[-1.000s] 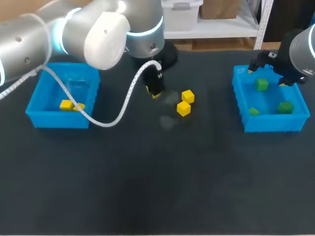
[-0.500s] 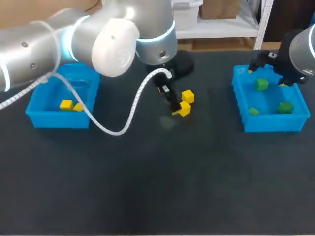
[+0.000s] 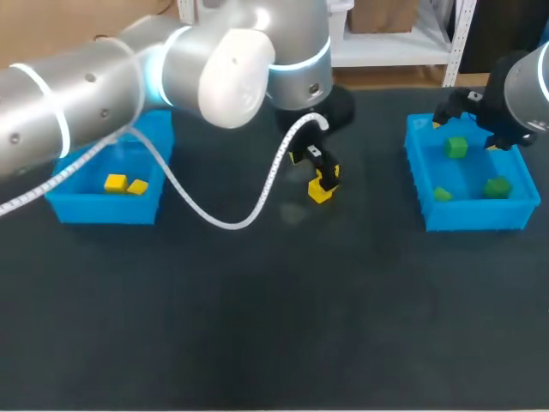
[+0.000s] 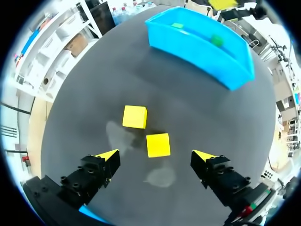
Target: Put the green cubes in the right bin and the yellow cubes in the left bin.
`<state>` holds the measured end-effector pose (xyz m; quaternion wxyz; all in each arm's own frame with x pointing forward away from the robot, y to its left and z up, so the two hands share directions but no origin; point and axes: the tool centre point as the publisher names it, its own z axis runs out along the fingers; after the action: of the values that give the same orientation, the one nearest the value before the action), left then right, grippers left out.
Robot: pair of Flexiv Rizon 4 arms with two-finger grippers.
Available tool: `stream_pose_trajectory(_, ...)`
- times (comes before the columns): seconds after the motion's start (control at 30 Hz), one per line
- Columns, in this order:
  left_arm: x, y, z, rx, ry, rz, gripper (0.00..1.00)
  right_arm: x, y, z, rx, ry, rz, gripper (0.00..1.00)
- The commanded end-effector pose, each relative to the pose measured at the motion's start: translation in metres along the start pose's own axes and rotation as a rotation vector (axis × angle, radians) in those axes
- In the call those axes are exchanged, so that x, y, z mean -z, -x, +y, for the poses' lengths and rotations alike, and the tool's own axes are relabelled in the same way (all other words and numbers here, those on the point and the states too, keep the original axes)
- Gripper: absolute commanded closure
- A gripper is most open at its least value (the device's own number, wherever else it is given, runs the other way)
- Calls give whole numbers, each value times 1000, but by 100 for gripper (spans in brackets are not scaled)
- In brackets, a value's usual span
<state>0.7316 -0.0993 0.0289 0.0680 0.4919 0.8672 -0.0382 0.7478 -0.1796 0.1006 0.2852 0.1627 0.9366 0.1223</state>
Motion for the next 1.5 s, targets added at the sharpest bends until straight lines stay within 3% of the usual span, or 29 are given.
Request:
stream_pose_trajectory(0.03,-11,13,0,4,-2,70,0,-1,-2,0,-1,1,-8,0)
stream_pose_trajectory(0.37,-30,10,-9,2,25,143,0,-1,-2,0,-1,1,-8,0)
stream_pose_trajectory(0.4,-32,9,-10,7,33,148,44,-1,-2,0,-1,1,-8,0)
stream_pose_trajectory(0.43,-34,8,-10,7,38,156,100,-1,-2,0,-1,1,-8,0)
stream_pose_trajectory(0.77,-38,1,-9,50,39,133,100,-1,-2,0,-1,1,-8,0)
stream_pose_trajectory(0.9,-18,-2,7,85,87,73,100,-1,-2,0,-1,1,-8,0)
stream_pose_trajectory(1.07,32,-12,42,161,185,-45,100,-1,-2,0,-1,1,-8,0)
stream_pose_trajectory(1.27,79,-52,92,277,363,-90,100,-1,-2,0,-1,1,-8,0)
stream_pose_trajectory(1.5,90,-131,144,466,463,-30,100,-1,-2,0,-1,1,-8,0)
